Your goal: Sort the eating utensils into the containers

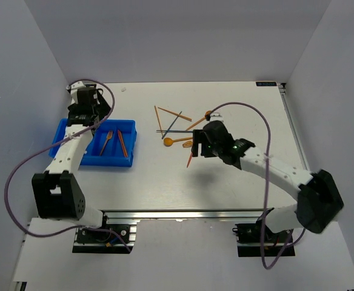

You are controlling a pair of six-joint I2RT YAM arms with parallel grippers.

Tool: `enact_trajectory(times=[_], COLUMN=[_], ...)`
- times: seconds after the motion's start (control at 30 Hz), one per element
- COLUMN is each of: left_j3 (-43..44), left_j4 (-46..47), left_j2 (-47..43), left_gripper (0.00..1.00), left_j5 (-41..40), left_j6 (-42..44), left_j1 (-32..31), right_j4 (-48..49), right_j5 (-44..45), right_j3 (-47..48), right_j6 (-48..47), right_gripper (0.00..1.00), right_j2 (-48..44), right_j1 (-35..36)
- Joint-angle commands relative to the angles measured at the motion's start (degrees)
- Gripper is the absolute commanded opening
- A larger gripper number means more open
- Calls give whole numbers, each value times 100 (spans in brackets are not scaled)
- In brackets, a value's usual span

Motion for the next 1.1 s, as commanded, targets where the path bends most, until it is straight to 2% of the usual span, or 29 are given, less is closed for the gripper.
enact_trajectory(times=[0.0,0.03,0.07,0.17,0.2,0.37,0.5,0.53,0.63,0.67,0.73,0.77,0.83,1.0,1.03,1.07], left_j3=[-55,-300,-450,-1081,-1250,-2322,-2526,-2543,-2544,-2544,-2544,-2544,-2552,-2675,-2728,-2798], left_j4=[-236,-254,-272,-360,-360,-70,-70,-52,-35,-35,-43,-35,9,525,702,930], left_j2=[-1129,-1333,-1535,-2274,-2432,-3207,-3251,-3260,-3234,-3233,-3251,-3268,-3277,-3199,-3207,-3216], left_gripper=[90,96,97,98,98,98,98,98,98,98,98,98,98,98,98,98], left_j5=[395,640,764,1055,1117,1346,1407,1460,1513,1513,1556,1574,1827,3181,3339,3506], left_j6=[-15,37,81,282,318,398,450,450,450,442,424,415,380,-181,-365,-785], left_j1=[12,3,3,-6,-6,-58,-59,-67,-102,-111,-111,-120,-120,-286,-418,-810], right_j4=[-685,-721,-747,-652,-607,-694,-695,-686,-931,-984,-950,-932,-906,-844,-757,-634], right_j5=[960,1032,1058,980,980,1015,936,927,979,988,971,936,874,1102,1077,998], right_j3=[643,741,846,1233,1408,2120,2385,2402,2455,2351,2149,2035,1683,1155,1068,997], right_j6=[503,547,600,662,671,706,794,820,995,1100,1215,1259,1408,1471,1279,1129], right_gripper=[81,78,71,60,54,53,50,49,34,24,15,6,1,0,0,0], right_j2=[821,1232,1436,2131,2281,3300,3767,3881,4057,4066,3953,3891,3594,2600,2224,2038], right_j1=[-22,-13,-13,-13,-13,-22,-66,-75,-92,-101,-110,-110,-110,-14,21,135])
